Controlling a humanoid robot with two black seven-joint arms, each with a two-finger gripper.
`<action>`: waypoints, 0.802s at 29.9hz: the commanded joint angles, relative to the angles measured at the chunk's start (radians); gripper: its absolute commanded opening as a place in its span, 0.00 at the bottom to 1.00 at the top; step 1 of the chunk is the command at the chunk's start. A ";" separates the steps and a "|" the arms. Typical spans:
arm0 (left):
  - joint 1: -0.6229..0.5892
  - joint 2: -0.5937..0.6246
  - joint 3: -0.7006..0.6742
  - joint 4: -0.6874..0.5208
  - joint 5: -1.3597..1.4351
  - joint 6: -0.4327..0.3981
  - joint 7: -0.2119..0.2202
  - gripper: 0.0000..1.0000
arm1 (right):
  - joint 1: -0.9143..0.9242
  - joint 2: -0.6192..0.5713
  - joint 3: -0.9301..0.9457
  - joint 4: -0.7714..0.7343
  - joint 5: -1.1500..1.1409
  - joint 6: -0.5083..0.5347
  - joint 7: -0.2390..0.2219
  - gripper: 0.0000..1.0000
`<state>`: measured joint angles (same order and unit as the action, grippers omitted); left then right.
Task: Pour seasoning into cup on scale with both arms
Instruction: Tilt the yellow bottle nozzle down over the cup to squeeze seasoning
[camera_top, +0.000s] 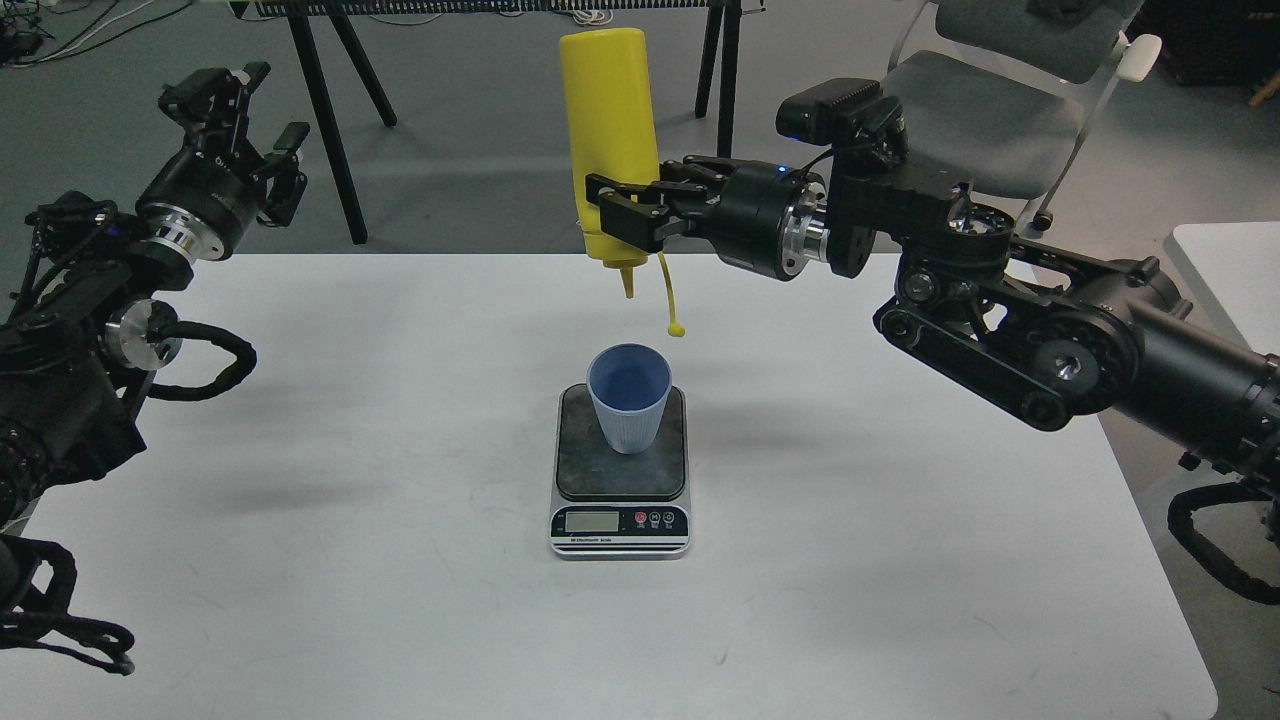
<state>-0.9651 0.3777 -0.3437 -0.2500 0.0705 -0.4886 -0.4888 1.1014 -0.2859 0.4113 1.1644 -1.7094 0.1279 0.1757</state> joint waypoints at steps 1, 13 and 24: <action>0.000 0.000 -0.001 0.000 0.000 0.000 0.000 0.67 | 0.003 0.002 -0.015 0.001 -0.056 -0.031 0.010 0.48; -0.006 -0.002 -0.003 0.000 0.000 0.000 0.000 0.67 | -0.005 0.016 -0.071 0.001 -0.182 -0.073 0.034 0.48; -0.004 0.000 -0.001 0.000 0.000 0.000 0.000 0.67 | -0.003 0.011 -0.077 0.003 -0.193 -0.073 0.047 0.48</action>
<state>-0.9716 0.3771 -0.3442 -0.2500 0.0705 -0.4887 -0.4886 1.0991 -0.2717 0.3345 1.1666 -1.9026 0.0552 0.2220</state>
